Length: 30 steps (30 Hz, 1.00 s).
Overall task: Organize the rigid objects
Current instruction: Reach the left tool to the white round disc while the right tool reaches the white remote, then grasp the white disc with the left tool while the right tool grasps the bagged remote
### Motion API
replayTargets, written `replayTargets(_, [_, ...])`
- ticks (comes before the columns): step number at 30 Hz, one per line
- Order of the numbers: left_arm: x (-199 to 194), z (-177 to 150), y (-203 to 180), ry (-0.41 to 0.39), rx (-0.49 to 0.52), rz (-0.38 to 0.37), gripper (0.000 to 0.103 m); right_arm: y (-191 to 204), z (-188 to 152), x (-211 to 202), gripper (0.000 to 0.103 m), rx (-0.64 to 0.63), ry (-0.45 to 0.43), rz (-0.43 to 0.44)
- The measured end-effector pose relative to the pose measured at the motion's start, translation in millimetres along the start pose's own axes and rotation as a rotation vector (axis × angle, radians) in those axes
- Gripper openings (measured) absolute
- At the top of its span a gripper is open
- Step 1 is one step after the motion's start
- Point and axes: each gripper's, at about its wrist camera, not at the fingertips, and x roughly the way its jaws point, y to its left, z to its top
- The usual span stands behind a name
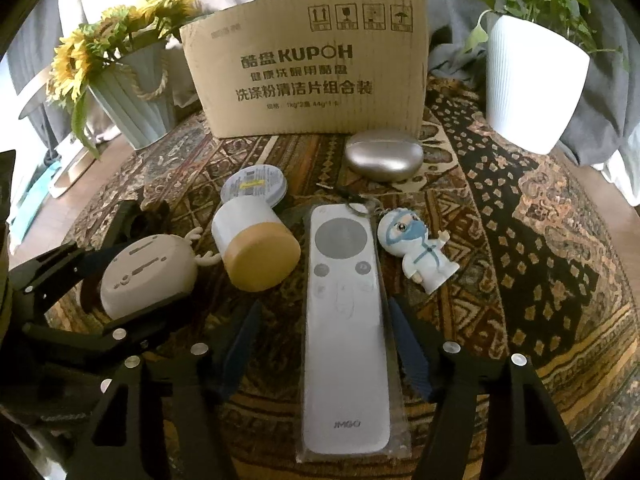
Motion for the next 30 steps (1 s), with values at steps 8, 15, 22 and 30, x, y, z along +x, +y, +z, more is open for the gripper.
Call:
replayTargets(8, [3, 3, 0, 0.009, -0.042, 0.025, 0.074, -6, 3, 2, 0.048, 0.023, -0.013, -0.001])
replayTargets(15, [-1, 1, -3, 0.013, -0.088, 0.055, 0.074, -10, 2, 0, 0.04, 0.005, -0.009, -0.006])
replayTargets(22, [-21, -2, -12, -0.025, -0.108, 0.09, 0.074, -12, -3, -13, 0.04, 0.007, -0.021, 0.032])
replayTargets(30, [-38, 3, -21, -0.061, -0.134, 0.108, 0.074, -14, 2, -32, 0.04, 0.0, -0.046, 0.036])
